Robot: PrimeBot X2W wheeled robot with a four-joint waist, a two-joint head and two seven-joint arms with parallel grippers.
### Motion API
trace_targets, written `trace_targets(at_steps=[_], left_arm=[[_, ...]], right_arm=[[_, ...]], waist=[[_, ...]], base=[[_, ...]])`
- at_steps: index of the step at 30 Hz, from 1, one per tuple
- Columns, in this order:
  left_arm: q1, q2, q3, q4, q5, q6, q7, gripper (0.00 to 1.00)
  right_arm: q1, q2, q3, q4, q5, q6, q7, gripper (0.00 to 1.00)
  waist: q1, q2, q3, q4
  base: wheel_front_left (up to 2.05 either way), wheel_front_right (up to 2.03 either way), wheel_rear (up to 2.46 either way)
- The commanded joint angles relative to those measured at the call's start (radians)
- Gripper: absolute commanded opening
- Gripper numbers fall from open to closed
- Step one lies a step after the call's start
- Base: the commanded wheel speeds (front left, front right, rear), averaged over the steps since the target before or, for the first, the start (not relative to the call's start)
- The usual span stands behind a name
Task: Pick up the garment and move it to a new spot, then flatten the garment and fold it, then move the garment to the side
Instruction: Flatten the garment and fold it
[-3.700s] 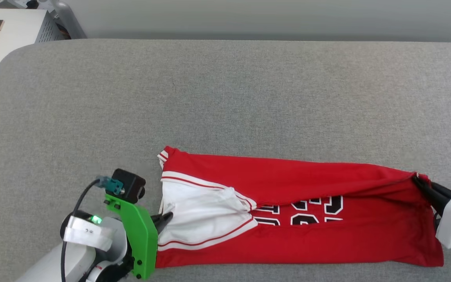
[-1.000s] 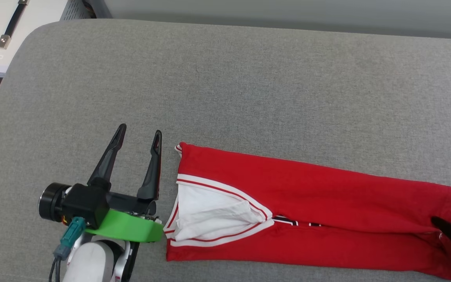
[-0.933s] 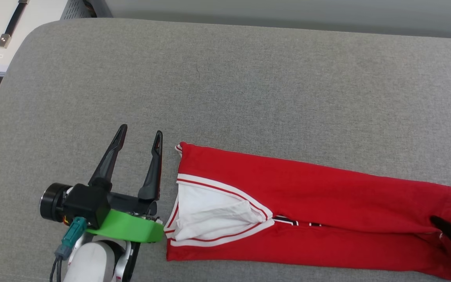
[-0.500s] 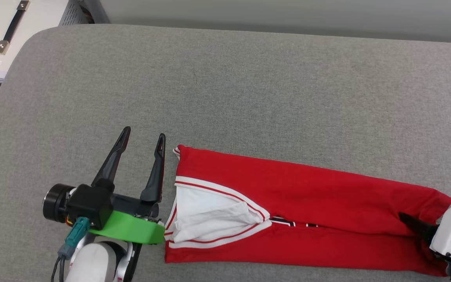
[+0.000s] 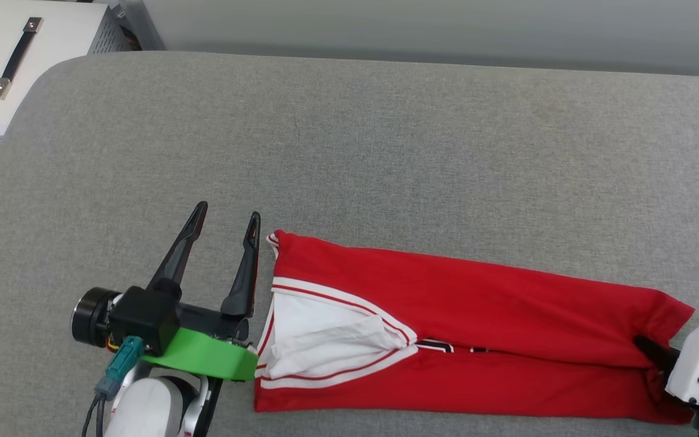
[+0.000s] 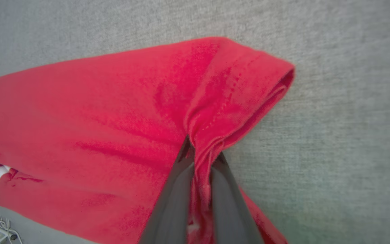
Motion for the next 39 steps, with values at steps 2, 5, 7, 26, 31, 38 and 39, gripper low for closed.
trace_targets(at_steps=[2, 5, 7, 26, 31, 38, 39], left_arm=[[-0.002, 0.008, -0.001, 0.001, -0.008, -0.003, -0.006, 1.00], [0.000, 0.011, -0.002, 0.000, -0.011, -0.003, -0.006, 1.00], [0.002, 0.015, -0.001, 0.001, -0.012, -0.003, -0.006, 1.00], [0.047, 0.020, -0.029, 0.034, -0.042, -0.003, -0.006, 1.00], [0.061, 0.018, -0.029, 0.037, -0.048, -0.003, -0.006, 1.00], [0.063, 0.008, -0.020, 0.037, -0.057, -0.003, -0.006, 1.00], [0.064, 0.009, -0.019, 0.037, -0.057, -0.003, -0.006, 1.00]], right_arm=[[0.008, -0.043, -0.012, 0.022, -0.009, -0.002, -0.021, 0.00], [0.002, -0.085, -0.034, 0.032, -0.023, -0.002, -0.043, 0.00], [-0.005, -0.116, -0.052, 0.042, -0.041, -0.002, -0.063, 0.00], [0.084, -0.093, -0.065, -0.055, -0.068, -0.002, -0.101, 0.00], [0.137, -0.052, -0.027, -0.170, -0.055, -0.002, -0.029, 0.00], [0.137, 0.078, -0.025, -0.310, -0.034, -0.002, 0.046, 0.00], [0.133, 0.102, -0.021, -0.327, -0.036, -0.002, 0.057, 0.00]], waist=[[0.0000, 0.0000, -0.007, -0.006], [0.0000, 0.0000, -0.011, -0.010], [0.0000, 0.0000, -0.013, -0.013], [0.0000, 0.0000, -0.121, -0.007], [0.0000, 0.0000, -0.140, -0.006], [0.0000, 0.0000, -0.144, 0.001], [0.0000, 0.0000, -0.145, 0.002]], base=[[0.00, 0.00, 0.00], [0.00, 0.00, 0.00], [0.00, 0.00, 0.00], [0.00, 0.00, 0.00], [0.00, 0.00, 0.00], [0.00, 0.00, 0.00], [0.00, 0.00, 0.00]])
